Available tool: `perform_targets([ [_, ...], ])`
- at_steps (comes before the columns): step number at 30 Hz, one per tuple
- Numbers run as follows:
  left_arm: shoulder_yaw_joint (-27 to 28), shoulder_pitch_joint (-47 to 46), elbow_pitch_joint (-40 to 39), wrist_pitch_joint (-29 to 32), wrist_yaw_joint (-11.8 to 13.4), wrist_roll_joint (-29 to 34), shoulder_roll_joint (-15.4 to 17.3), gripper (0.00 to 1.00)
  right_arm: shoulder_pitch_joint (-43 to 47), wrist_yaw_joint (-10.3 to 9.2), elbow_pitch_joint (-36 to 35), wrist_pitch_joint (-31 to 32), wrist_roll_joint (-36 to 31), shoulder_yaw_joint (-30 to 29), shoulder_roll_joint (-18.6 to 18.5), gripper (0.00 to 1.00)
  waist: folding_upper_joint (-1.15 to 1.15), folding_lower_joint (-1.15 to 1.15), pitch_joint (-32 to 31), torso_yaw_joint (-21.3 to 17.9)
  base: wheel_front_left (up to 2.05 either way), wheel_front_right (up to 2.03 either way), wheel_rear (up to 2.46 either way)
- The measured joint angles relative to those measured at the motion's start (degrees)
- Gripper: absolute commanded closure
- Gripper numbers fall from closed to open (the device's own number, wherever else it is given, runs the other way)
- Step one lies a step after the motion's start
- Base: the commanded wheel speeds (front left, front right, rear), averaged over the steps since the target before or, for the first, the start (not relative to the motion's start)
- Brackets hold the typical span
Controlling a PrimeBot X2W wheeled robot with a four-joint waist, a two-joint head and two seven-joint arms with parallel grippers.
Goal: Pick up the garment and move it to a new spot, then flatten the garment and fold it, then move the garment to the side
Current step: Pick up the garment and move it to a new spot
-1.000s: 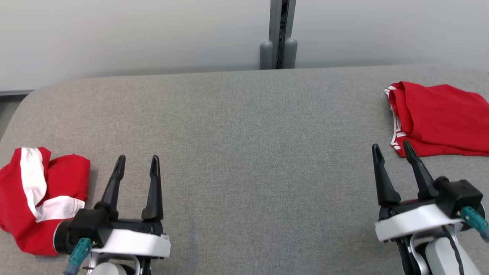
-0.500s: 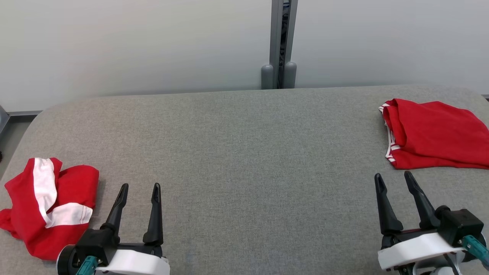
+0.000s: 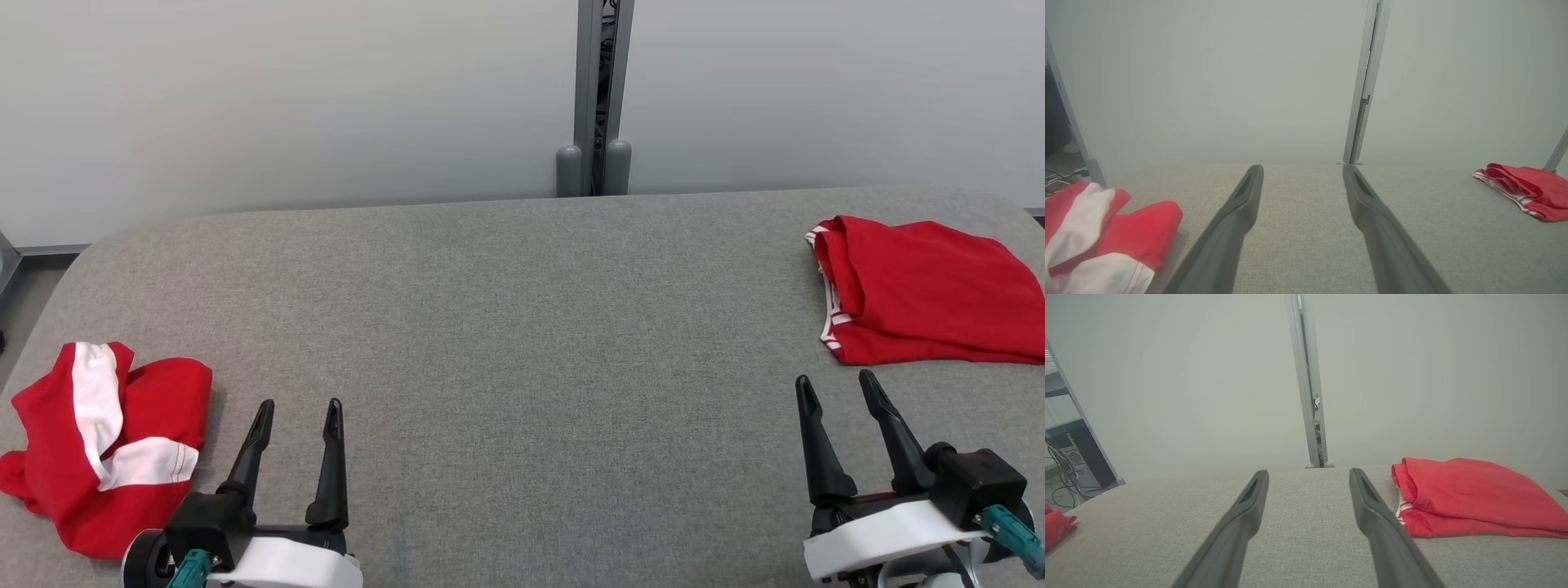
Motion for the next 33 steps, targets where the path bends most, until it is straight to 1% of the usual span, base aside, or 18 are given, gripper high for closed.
perform_targets([
  [8, 0.0, 0.0, 0.6, 0.0, -0.3, 0.2, 0.0, 0.00, 0.0, 0.00, 0.3, 0.0, 0.0, 0.9, 0.2, 0.00, 0.00, 0.00, -0.2, 0.3, 0.00, 0.00, 0.00],
  [13, -0.3, -0.3, 0.4, 0.0, -0.3, 0.8, 0.0, 0.00, 0.1, -0.01, 0.4, 0.0, 0.1, 1.7, 0.5, 0.00, 0.00, 0.00, -0.1, 2.1, 0.00, 0.00, 0.00],
  [18, -0.6, -0.5, -0.6, 0.0, 0.3, 0.8, 0.0, 0.00, 0.0, -0.01, 0.3, 0.0, 0.1, 2.4, 0.5, 0.00, 0.00, 0.00, 0.3, 5.1, 0.00, 0.00, 0.00],
  [33, -0.7, -0.3, -4.9, 0.0, 1.9, 0.2, 0.0, 0.00, 0.0, 0.00, -0.2, 0.0, 0.6, 2.8, 0.5, 0.00, 0.00, 0.00, 0.4, 15.9, 0.00, 0.00, 0.00],
])
